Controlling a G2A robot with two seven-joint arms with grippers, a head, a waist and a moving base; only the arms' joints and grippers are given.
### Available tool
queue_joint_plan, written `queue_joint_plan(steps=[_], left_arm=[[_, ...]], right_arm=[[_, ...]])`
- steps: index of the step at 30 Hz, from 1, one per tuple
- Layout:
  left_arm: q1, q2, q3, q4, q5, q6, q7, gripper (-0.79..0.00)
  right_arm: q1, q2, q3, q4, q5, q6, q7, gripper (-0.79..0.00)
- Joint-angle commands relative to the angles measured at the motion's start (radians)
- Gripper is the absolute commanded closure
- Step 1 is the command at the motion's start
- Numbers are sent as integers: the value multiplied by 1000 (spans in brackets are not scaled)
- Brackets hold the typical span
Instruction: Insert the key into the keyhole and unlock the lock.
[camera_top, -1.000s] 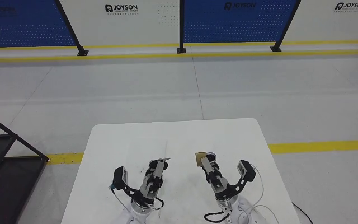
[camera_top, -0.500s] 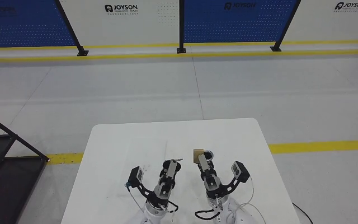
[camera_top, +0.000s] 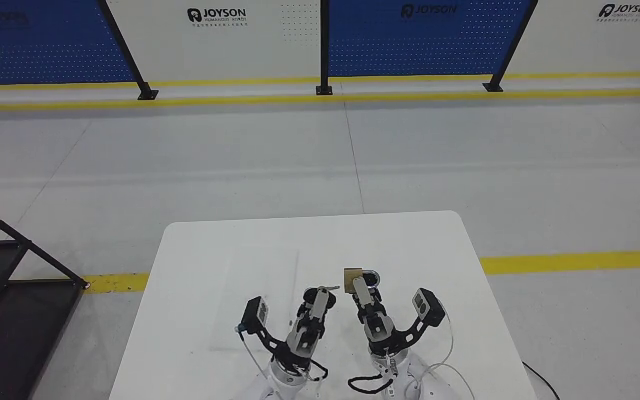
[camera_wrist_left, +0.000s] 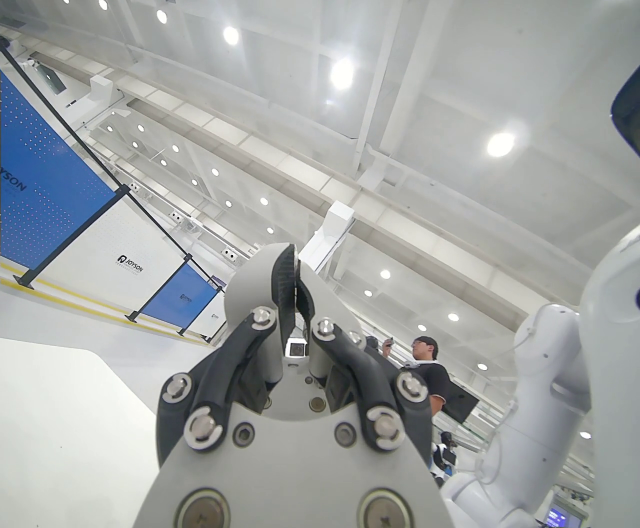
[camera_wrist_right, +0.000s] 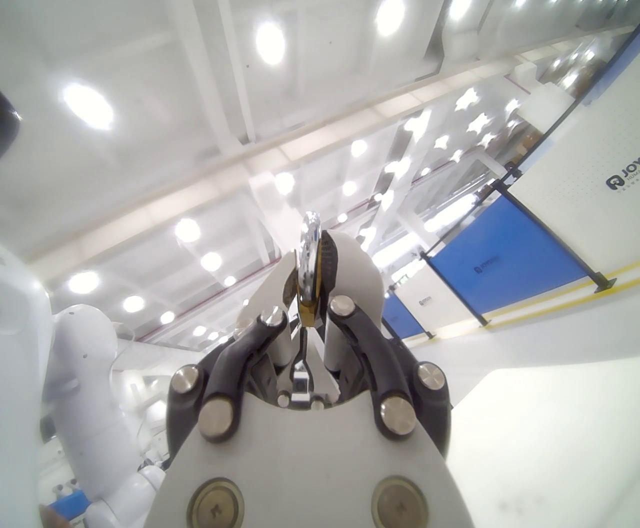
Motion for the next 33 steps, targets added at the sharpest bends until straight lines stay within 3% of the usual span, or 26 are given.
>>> queue_joint_plan(steps=[1, 33], left_arm=[[0, -3, 0, -2, 14, 10, 10, 0], [-20, -30, -18, 28, 32, 5, 5, 0]], right_arm=[[0, 0, 0, 0, 0, 0, 0, 0], [0, 0, 0, 0, 0, 0, 0, 0]])
